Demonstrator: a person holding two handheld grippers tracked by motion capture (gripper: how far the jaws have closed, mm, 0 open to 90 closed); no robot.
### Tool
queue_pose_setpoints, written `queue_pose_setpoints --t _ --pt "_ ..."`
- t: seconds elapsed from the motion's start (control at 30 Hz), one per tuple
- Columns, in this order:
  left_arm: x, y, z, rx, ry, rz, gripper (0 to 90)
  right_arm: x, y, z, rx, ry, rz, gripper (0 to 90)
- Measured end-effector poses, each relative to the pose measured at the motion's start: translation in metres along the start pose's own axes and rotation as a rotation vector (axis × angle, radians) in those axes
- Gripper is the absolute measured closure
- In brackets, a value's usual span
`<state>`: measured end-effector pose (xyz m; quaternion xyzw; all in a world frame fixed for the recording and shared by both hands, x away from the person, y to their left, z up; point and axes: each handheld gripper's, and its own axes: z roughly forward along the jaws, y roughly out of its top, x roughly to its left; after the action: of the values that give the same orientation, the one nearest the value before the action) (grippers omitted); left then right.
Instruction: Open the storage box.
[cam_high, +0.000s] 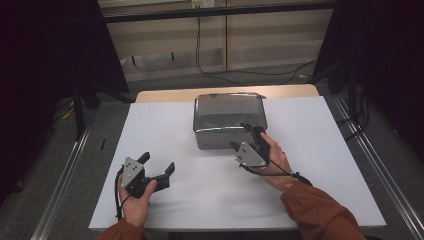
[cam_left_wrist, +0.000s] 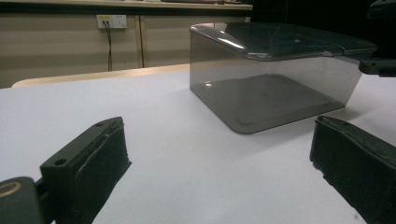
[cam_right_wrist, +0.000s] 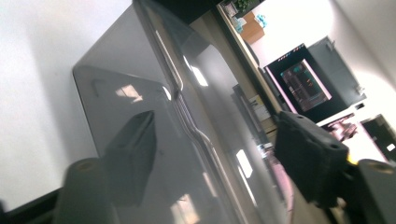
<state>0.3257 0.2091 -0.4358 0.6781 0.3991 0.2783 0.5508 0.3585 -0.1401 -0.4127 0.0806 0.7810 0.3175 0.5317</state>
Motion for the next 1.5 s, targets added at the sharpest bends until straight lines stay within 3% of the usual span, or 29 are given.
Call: queue_pose_setpoints --t 0.13,0.2,0.3,0.37,0.47,0.57,0.67,0.77,1.0,1.17,1.5 --pt "0.0 0.001 -0.001 -0.008 -0.001 0.008 4.0 0.005 0.003 0.005 0.016 -0.021 -0.133 37.9" --pt "-0.001 0.001 -0.002 -0.015 -0.002 0.013 4.0 0.007 0.003 0.008 0.025 -0.011 -0.138 41.3" --pt "-0.001 0.001 -0.001 -0.006 -0.004 0.01 4.0 0.011 0.002 0.011 0.043 -0.021 -0.2 46.4" --pt "0.0 0.0 0.0 -0.004 -0.004 0.006 4.0 0.011 0.004 0.012 0.056 -0.054 -0.272 47.2" --pt "-0.001 0.0 0.0 -0.001 -0.002 0.014 4.0 0.01 0.006 0.014 0.073 -0.047 -0.289 51.6" --pt "0.0 0.001 -0.001 0.0 -0.004 0.021 4.0 0.015 0.006 0.017 0.09 -0.039 -0.353 57.2" --pt "0.0 0.0 0.0 0.006 0.0 0.018 4.0 0.018 0.006 0.019 0.096 -0.042 -0.364 62.0" --pt "-0.001 0.0 0.0 0.009 -0.001 0.022 4.0 0.02 0.007 0.02 0.098 -0.046 -0.406 67.6" --pt "0.0 0.0 0.001 0.016 0.0 0.025 4.0 0.025 0.007 0.021 0.102 -0.057 -0.443 73.1" --pt "0.0 0.001 0.001 0.024 -0.007 0.022 3.9 0.024 0.009 0.022 0.091 -0.061 -0.439 78.1" --pt "0.003 0.003 0.0 0.0 0.002 0.001 4.4 0.022 0.009 0.022 0.079 -0.056 -0.417 78.3"
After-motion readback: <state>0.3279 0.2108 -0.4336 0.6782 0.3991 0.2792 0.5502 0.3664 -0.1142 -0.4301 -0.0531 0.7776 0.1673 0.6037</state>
